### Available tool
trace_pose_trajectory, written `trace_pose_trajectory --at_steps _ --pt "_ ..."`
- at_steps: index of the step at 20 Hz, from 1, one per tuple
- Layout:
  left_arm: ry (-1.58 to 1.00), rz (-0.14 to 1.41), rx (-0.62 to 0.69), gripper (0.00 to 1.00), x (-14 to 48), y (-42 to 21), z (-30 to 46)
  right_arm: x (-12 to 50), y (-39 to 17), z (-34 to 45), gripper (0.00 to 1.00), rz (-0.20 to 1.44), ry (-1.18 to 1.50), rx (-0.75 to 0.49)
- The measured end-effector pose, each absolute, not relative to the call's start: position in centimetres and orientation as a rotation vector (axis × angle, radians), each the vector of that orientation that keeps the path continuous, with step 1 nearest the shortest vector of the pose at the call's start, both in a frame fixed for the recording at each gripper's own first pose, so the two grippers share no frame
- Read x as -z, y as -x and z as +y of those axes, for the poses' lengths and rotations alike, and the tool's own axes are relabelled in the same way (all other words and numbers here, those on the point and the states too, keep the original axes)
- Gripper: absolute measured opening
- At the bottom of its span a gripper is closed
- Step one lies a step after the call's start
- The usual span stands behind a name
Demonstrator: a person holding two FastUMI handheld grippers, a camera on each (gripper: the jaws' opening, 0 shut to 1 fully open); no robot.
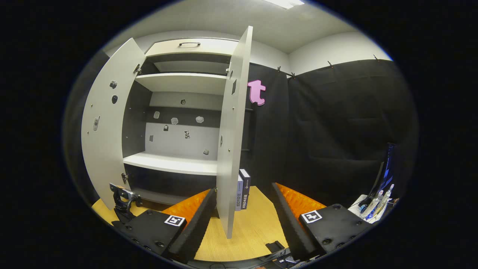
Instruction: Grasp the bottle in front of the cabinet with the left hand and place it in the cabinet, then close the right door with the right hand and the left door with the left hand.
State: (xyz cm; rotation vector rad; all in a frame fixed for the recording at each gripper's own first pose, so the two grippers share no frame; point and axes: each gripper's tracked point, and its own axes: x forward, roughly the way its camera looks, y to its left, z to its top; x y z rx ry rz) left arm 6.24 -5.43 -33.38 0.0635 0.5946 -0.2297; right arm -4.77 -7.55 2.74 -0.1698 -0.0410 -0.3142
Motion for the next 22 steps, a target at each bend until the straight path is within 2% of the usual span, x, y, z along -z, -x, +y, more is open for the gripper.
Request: trace_pose_trajectory --at_steps 4,5,6,9,10,11,13,22 --pt "-0.065 0.641 0.183 0.96 35.6 -7.2 -4.9 -2.5 4.8 -8.7 0.97 -0.029 0.172 0.326" --pt "-0.067 0.651 0.175 0.96 36.2 -7.5 -5.0 -2.4 4.7 -8.9 0.89 -0.025 0.174 0.328" --pt "-0.068 0.661 0.167 0.96 36.7 -7.9 -4.8 -2.3 4.7 -9.2 0.97 -0.02 0.176 0.329" --pt "-0.073 0.676 0.136 0.95 37.6 -8.7 -4.4 -2.2 4.6 -10.1 0.97 -0.011 0.183 0.345" --pt "-0.073 0.678 0.13 0.95 37.7 -9.0 -4.4 -2.3 4.5 -10.4 0.89 -0.01 0.188 0.348" --pt "-0.072 0.678 0.132 0.94 37.6 -9.3 -4.3 -2.3 4.5 -10.7 0.97 -0.011 0.191 0.351" --pt "-0.095 0.691 0.12 0.77 37.5 -9.6 -4.1 -2.5 4.3 -11.2 0.97 -0.013 0.193 0.348" --pt "-0.115 0.701 0.177 0.77 29.2 -8.3 -4.9 -2.0 2.4 -12.1 0.97 0.0 0.174 0.272"
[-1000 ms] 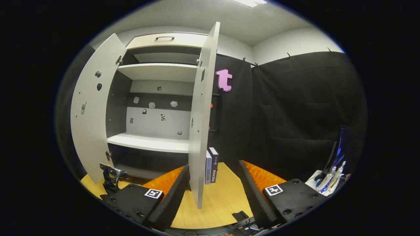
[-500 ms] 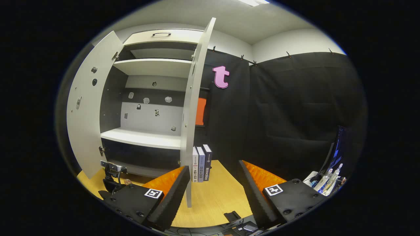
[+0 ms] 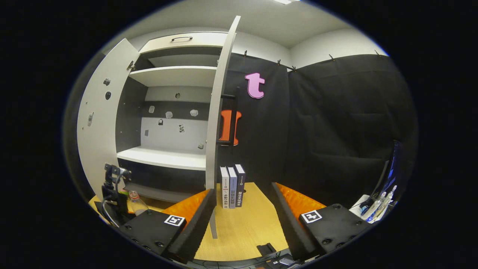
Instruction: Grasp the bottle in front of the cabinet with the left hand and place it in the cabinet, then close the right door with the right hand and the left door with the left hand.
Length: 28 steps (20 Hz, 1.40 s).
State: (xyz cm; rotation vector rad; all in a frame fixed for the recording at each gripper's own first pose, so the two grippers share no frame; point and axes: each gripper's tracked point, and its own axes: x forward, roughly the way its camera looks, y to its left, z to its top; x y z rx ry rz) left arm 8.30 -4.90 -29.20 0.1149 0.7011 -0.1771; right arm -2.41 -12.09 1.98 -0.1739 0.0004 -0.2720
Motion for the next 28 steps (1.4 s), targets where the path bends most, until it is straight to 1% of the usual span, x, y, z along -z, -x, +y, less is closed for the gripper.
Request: trace_pose_trajectory --at_steps 1,2,3,4,5,11,13,14,16,21,24,28 --pt "-0.107 0.698 0.184 0.77 27.9 -8.1 -5.0 -2.0 2.2 -12.1 1.0 0.0 0.172 0.26" --pt "-0.097 0.694 0.187 0.77 26.8 -8.1 -5.1 -2.0 1.9 -12.2 0.97 0.002 0.165 0.248" --pt "-0.088 0.689 0.19 0.77 25.5 -8.1 -5.2 -1.9 1.8 -12.2 0.97 0.004 0.156 0.236" --pt "-0.079 0.678 0.192 0.77 24.3 -8.1 -5.3 -1.9 1.6 -12.2 1.0 0.004 0.149 0.226" --pt "-0.072 0.665 0.192 0.77 23.0 -8.2 -5.3 -1.9 1.4 -12.3 0.89 0.004 0.145 0.218" --pt "-0.034 0.588 0.222 0.77 16.1 -10.1 -6.8 -1.9 0.9 -12.6 0.89 0.008 0.142 0.175" --pt "-0.046 0.545 0.23 0.77 13.7 -11.9 -7.0 -1.9 0.9 -12.9 0.89 0.005 0.142 0.171" --pt "-0.053 0.527 0.23 0.77 12.9 -12.5 -7.0 -1.9 0.9 -13.0 0.97 0.003 0.143 0.171" --pt "-0.063 0.507 0.225 0.76 11.4 -14.3 -6.9 -1.9 0.9 -13.5 0.97 0.003 0.139 0.177" --pt "-0.106 0.45 0.261 0.76 7.1 -19.6 -8.5 -1.7 0.6 -15.3 0.97 0.008 0.111 0.212" --pt "-0.154 0.429 0.265 0.76 5.8 -23.2 -8.8 -1.9 0.6 -16.4 0.97 0.005 0.102 0.24" --pt "-0.116 0.409 0.279 0.76 4.5 -28.1 -9.7 -1.8 0.0 -17.6 0.97 0.009 0.089 0.276"
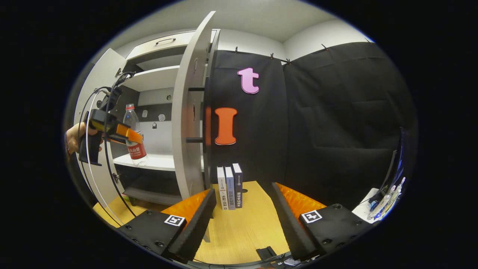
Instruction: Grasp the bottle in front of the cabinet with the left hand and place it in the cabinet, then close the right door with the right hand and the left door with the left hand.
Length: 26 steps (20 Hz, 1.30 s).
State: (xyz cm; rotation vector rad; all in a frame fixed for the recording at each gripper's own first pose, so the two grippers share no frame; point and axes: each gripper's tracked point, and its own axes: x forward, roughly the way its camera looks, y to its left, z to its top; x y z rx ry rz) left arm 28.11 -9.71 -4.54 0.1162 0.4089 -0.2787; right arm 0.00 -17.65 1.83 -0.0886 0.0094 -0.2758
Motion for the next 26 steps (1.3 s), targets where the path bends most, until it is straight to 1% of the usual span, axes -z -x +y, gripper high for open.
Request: trace_pose_trajectory --at_steps 5,10,13,19,21,22,26 --pt "-0.159 0.442 0.265 0.76 5.0 -33.3 -9.6 -1.4 -0.3 -19.2 0.97 0.023 0.078 0.324" --pt "-0.198 0.507 0.268 0.76 7.7 -36.8 -9.9 -1.6 -1.0 -19.8 0.97 0.02 0.098 0.358" --pt "-0.187 0.54 0.261 0.76 9.0 -38.0 -9.8 -1.6 -1.2 -19.6 0.97 0.026 0.098 0.357" --pt "-0.194 0.533 0.263 0.8 9.2 -38.4 -10.1 -1.1 -1.6 -19.8 0.97 0.043 0.086 0.37" --pt "-0.186 0.528 0.253 0.87 9.1 -38.3 -9.8 -1.2 -1.8 -19.7 0.97 0.047 0.085 0.369" --pt "-0.181 0.521 0.256 0.96 8.9 -38.0 -9.9 -1.2 -1.9 -19.6 0.97 0.047 0.085 0.367" --pt "-0.148 0.463 0.262 0.95 7.1 -35.9 -9.6 -1.2 -2.4 -19.2 0.97 0.05 0.088 0.353"
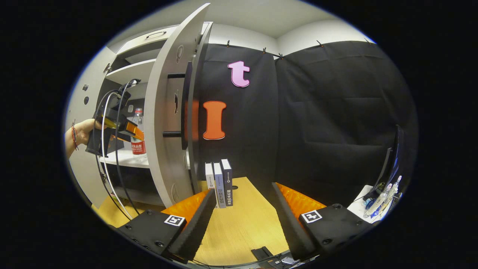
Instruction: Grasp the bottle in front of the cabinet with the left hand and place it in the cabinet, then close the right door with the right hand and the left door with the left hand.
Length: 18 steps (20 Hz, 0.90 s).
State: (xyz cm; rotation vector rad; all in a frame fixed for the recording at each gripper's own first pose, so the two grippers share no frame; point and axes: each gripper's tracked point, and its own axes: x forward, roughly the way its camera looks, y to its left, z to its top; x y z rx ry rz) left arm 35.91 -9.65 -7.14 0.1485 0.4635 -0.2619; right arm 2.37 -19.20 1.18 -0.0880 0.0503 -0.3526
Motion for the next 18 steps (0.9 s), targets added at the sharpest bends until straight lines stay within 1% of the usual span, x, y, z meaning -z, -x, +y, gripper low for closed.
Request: trace_pose_trajectory --at_steps 4,8,10,13,16,17,18 --pt "-0.162 0.348 0.212 0.95 4.1 -32.5 -7.6 -1.2 -3.7 -18.6 0.97 0.049 0.099 0.323" --pt "-0.15 0.204 0.188 0.95 0.5 -26.8 -5.5 -0.9 -5.4 -17.4 0.97 0.057 0.115 0.273" --pt "-0.115 0.159 0.163 0.95 -0.4 -23.6 -3.8 -0.7 -5.7 -16.7 0.97 0.066 0.105 0.256" --pt "-0.086 0.119 0.098 0.95 -1.1 -18.9 -0.2 -0.6 -6.3 -15.6 0.97 0.064 0.107 0.216" --pt "-0.089 0.119 0.039 0.95 -0.7 -14.8 3.1 -0.8 -6.6 -15.9 0.96 0.054 0.131 0.226" --pt "-0.086 0.12 0.027 0.95 -0.5 -13.7 4.1 -0.8 -6.6 -15.8 1.0 0.054 0.132 0.221" --pt "-0.083 0.116 0.013 0.95 -0.3 -12.6 4.9 -0.8 -6.6 -15.7 0.96 0.056 0.13 0.22"
